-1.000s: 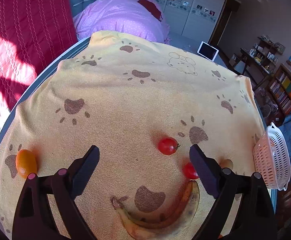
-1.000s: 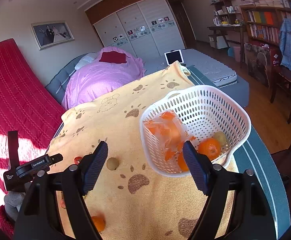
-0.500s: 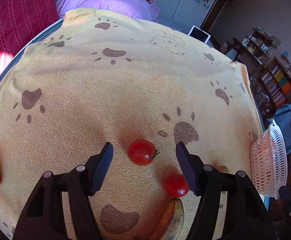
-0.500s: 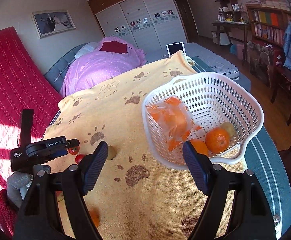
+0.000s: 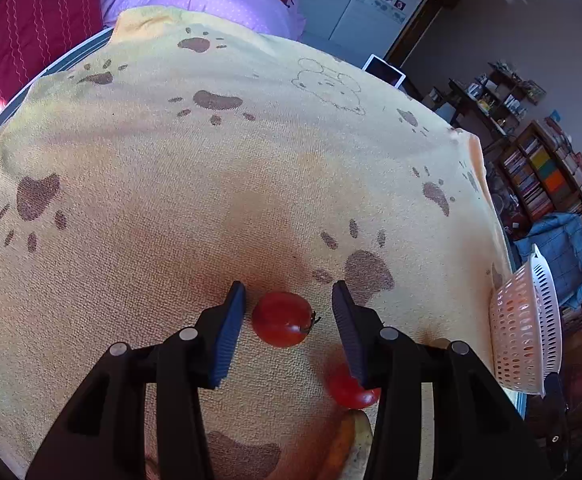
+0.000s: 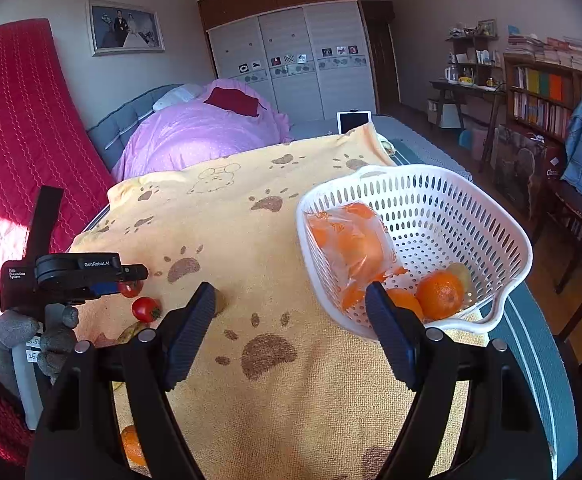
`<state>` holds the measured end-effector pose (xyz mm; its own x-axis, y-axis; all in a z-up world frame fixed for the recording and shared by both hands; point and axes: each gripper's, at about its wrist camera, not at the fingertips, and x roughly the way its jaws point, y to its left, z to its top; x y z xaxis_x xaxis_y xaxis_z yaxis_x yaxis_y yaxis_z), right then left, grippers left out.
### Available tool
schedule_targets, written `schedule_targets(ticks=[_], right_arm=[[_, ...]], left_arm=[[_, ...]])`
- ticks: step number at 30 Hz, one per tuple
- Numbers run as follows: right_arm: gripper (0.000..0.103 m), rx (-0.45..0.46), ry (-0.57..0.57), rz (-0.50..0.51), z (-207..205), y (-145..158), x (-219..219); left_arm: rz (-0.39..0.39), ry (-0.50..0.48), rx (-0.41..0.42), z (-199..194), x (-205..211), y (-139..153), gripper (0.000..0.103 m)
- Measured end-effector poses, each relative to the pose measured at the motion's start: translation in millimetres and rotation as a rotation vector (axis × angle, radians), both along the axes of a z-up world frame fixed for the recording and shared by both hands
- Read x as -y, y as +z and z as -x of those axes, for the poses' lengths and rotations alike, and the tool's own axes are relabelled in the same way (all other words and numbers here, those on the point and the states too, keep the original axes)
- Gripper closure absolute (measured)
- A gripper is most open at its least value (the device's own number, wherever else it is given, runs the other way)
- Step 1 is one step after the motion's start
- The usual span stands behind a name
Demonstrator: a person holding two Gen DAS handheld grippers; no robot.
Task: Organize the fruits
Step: 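Lower the left tool onto a cherry tomato and close it, then grasp a second cherry tomato with the right tool while the left tool holds its tomato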
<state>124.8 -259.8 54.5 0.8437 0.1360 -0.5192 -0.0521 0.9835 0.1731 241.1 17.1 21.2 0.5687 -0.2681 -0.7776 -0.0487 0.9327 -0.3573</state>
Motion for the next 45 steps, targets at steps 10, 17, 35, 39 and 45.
schedule_targets(ticks=[10, 17, 35, 39, 45], right_arm=[[0.024, 0.015, 0.000, 0.008, 0.8, -1.2, -1.9], [0.024, 0.022, 0.001, 0.021, 2.6, -0.4, -2.3], [0.024, 0.043, 0.010, 0.076, 6.0, -4.9, -9.8], [0.024, 0.022, 0.028, 0.075, 5.1, -2.4, -12.2], [0.024, -0.106, 0.159, -0.066, -10.0, 11.6, -21.1]], left_arm=[[-0.066, -0.023, 0.022, 1.8, 9.8, 1.1, 0.057], [-0.206, -0.057, 0.023, 5.0, 26.8, 0.9, 0.057], [-0.147, 0.053, 0.093, 14.3, -2.5, 18.0, 0.073], [-0.091, 0.069, 0.153, 22.5, -12.5, 32.9, 0.073], [-0.049, 0.091, 0.177, 27.9, -21.2, 42.2, 0.073]])
